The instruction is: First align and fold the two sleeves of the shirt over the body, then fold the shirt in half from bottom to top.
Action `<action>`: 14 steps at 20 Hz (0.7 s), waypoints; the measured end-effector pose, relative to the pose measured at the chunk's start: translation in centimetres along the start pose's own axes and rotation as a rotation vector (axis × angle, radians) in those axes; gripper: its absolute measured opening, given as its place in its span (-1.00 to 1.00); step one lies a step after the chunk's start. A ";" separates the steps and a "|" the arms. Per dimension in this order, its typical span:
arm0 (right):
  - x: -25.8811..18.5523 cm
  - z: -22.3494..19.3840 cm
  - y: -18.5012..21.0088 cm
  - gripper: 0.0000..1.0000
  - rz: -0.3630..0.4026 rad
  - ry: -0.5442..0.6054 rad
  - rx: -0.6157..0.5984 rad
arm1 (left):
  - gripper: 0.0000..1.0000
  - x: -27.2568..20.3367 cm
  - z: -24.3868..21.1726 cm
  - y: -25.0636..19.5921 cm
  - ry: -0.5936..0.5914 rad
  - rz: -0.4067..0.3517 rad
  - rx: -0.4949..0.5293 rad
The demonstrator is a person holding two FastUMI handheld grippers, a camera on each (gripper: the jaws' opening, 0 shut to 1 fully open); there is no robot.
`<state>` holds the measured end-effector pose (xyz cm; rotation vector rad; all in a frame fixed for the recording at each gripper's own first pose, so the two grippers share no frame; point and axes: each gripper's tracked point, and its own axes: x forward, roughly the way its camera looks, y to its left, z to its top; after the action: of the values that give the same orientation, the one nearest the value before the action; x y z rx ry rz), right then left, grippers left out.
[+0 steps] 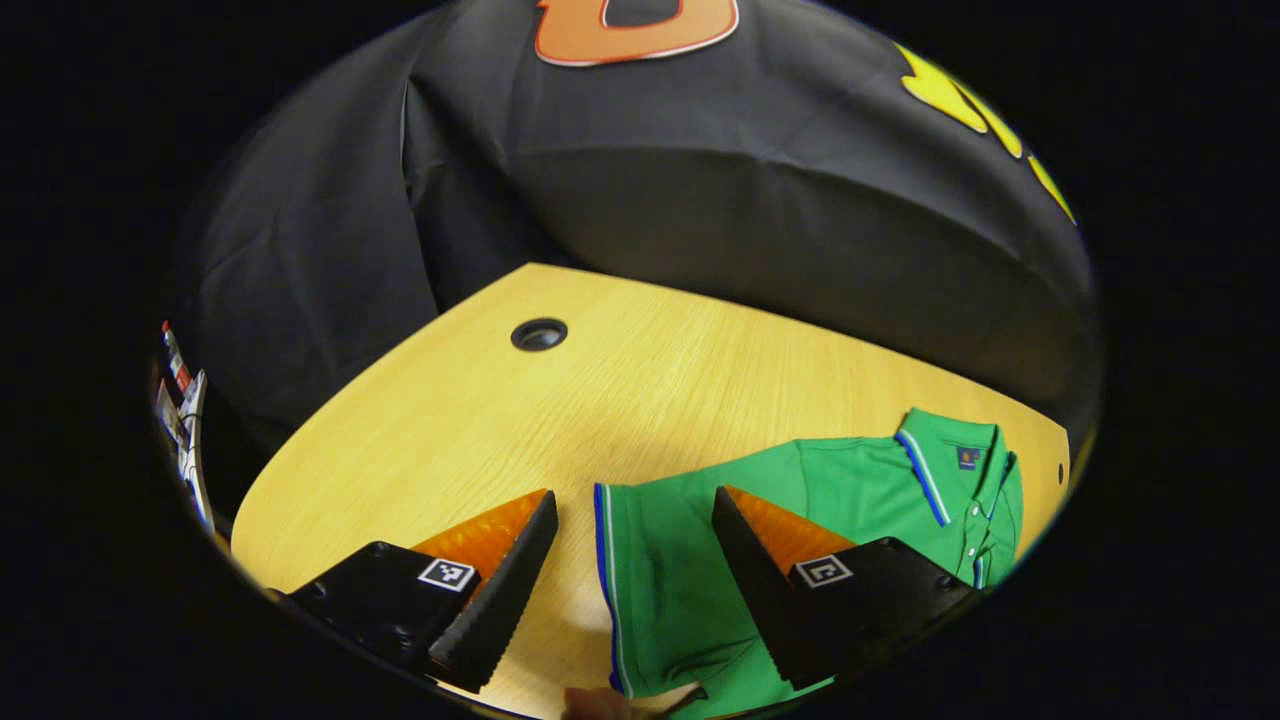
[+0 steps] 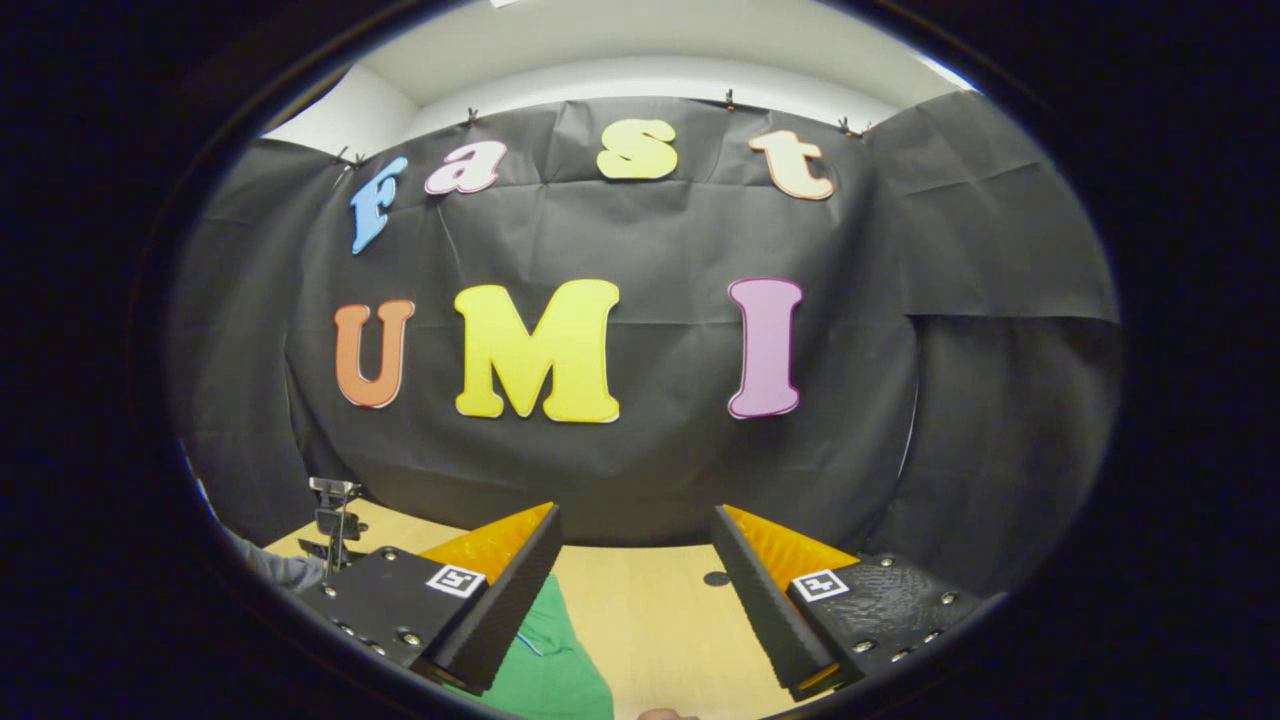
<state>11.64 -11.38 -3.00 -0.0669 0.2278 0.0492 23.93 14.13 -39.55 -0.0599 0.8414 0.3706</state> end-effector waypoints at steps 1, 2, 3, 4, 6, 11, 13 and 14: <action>-0.3 0.3 -0.3 0.91 -0.005 -0.003 -0.004 | 0.99 0.7 0.0 0.0 0.011 0.005 -0.007; -0.4 0.2 -0.7 0.91 -0.013 -0.003 -0.009 | 0.99 1.2 0.0 -0.1 0.016 0.007 -0.004; -0.5 0.1 -1.1 0.91 -0.019 0.002 -0.008 | 0.99 1.5 -0.2 -0.2 0.029 0.004 0.009; -0.5 0.0 -1.2 0.91 -0.024 0.008 -0.002 | 0.99 1.5 -0.6 -0.3 0.045 0.005 0.021; -0.5 -0.3 -1.6 0.91 -0.035 0.018 0.001 | 0.98 1.8 -0.4 -0.7 0.046 -0.009 0.033; -0.6 -0.6 -0.9 0.91 -0.016 0.028 -0.033 | 0.94 1.5 -0.7 -1.0 0.083 -0.043 0.075; -0.7 -0.9 -1.2 0.91 -0.018 0.041 -0.028 | 0.49 1.2 -1.2 -2.2 0.106 -0.086 0.128; -0.6 -1.0 -1.4 0.87 -0.021 0.047 -0.022 | 0.04 1.5 -0.9 -2.3 0.097 -0.079 0.134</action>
<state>10.93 -12.88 -3.71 -0.0923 0.2735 0.0291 24.96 12.29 -41.44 0.0133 0.9555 0.2384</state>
